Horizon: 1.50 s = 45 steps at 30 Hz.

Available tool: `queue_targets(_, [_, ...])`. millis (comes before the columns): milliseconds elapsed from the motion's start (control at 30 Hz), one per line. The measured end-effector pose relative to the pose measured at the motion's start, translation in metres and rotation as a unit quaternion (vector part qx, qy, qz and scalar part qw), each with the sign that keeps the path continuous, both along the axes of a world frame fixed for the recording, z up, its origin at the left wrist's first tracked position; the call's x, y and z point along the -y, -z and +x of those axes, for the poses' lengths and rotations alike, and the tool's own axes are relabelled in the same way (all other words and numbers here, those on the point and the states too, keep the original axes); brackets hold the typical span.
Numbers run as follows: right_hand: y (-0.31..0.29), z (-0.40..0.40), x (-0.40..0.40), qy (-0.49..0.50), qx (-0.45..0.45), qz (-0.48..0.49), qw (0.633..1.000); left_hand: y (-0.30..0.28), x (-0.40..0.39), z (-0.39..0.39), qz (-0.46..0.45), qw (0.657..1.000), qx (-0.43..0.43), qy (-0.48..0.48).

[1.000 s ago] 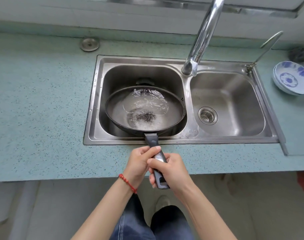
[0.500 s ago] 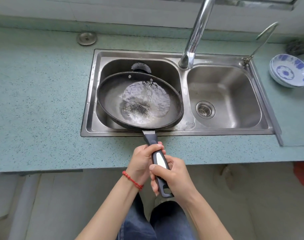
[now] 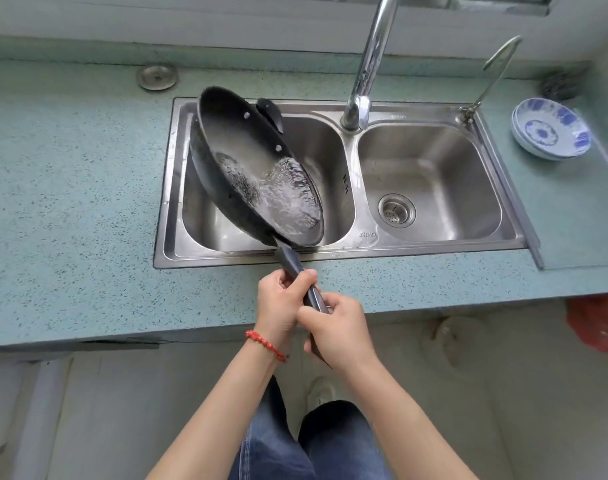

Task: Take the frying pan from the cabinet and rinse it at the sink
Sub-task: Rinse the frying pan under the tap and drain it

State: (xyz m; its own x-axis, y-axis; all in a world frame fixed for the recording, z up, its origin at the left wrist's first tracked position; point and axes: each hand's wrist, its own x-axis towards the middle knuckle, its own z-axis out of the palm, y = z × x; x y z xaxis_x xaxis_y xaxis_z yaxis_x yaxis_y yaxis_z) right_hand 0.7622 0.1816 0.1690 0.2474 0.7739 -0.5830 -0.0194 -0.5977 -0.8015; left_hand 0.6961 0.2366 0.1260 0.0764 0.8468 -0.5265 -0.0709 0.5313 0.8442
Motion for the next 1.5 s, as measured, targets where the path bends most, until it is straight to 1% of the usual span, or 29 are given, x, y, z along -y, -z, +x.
queue_targets(100, [0.003,-0.01,0.006,0.042,-0.025,0.033,0.998,-0.001,0.004,-0.006,-0.01,1.0,0.026,-0.003])
queue_targets(200, [0.005,-0.011,0.01,0.037,-0.037,0.074,0.996,-0.001,0.006,-0.009,-0.022,0.997,0.071,-0.013])
queue_targets(300, [0.008,-0.01,0.012,0.032,-0.065,0.1,0.992,-0.005,0.003,-0.009,-0.04,0.986,0.158,-0.032])
queue_targets(400, [0.007,-0.009,0.011,0.022,-0.09,0.122,0.988,-0.014,-0.004,-0.01,-0.061,0.959,0.273,-0.037])
queue_targets(467, [0.006,-0.006,0.01,0.015,-0.1,0.137,0.985,-0.017,-0.008,-0.012,-0.051,0.949,0.309,-0.028])
queue_targets(500, [0.004,-0.005,0.01,0.011,-0.099,0.144,0.985,-0.018,-0.009,-0.013,-0.042,0.949,0.313,-0.021])
queue_targets(633, [-0.003,0.0,0.007,0.002,-0.114,0.162,0.98,-0.025,-0.012,-0.016,-0.002,0.962,0.275,0.005])
queue_targets(867, [0.003,0.0,0.007,0.009,-0.14,0.165,0.976,-0.025,-0.013,-0.017,0.034,0.978,0.207,-0.003])
queue_targets(1067, [0.011,0.004,0.011,-0.005,-0.151,0.161,0.975,-0.026,-0.009,-0.016,0.056,0.988,0.145,-0.003])
queue_targets(1167, [0.01,0.009,0.012,-0.007,-0.127,0.149,0.981,-0.026,-0.009,-0.015,0.076,0.991,0.106,0.003])
queue_targets(1333, [0.003,0.01,0.012,-0.043,-0.045,0.16,0.985,-0.029,-0.009,-0.013,0.099,0.993,0.061,0.003])
queue_targets(1400, [0.004,0.007,0.014,-0.029,-0.043,0.162,0.986,-0.029,-0.007,-0.012,0.102,0.993,0.055,0.0])
queue_targets(1500, [0.009,0.002,0.016,-0.007,-0.072,0.173,0.982,-0.028,-0.004,-0.013,0.105,0.993,0.046,-0.001])
